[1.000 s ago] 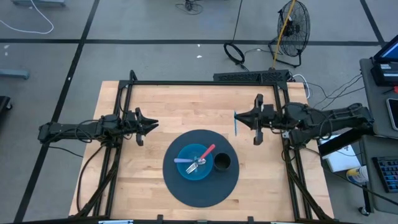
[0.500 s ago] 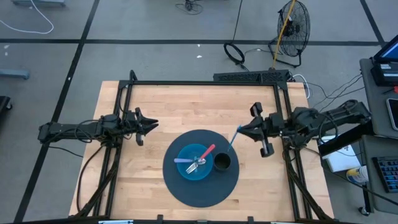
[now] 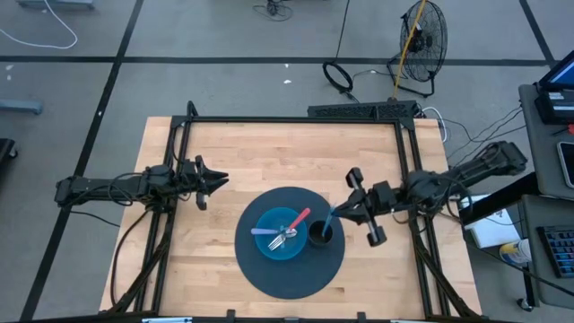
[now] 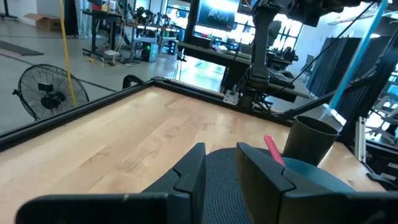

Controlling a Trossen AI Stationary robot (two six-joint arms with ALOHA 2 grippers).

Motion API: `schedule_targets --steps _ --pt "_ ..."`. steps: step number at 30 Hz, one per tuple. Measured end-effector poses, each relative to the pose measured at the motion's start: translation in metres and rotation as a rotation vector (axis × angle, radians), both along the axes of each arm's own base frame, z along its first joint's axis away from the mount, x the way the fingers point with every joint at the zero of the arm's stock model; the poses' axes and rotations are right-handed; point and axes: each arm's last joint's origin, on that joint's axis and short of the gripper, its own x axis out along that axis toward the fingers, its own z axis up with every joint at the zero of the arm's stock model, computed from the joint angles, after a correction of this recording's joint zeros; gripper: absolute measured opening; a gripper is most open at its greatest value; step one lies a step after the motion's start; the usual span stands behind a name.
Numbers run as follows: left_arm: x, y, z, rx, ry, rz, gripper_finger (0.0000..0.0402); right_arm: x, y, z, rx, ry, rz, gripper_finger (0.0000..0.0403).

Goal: Pick & Place Utensil
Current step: Put the blue straw into the black cup on the blue mat

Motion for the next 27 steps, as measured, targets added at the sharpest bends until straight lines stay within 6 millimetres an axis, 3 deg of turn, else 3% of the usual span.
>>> schedule_targets --steps 16,27 --pt "0.000 0.000 0.000 -0.002 0.001 0.000 0.0093 0.024 0.025 -0.028 -0.085 0.070 0.043 0.0000" --pt "0.000 0.000 0.000 -0.005 0.001 -0.001 0.0093 0.013 0.026 -0.062 -0.087 0.063 0.063 0.0000"
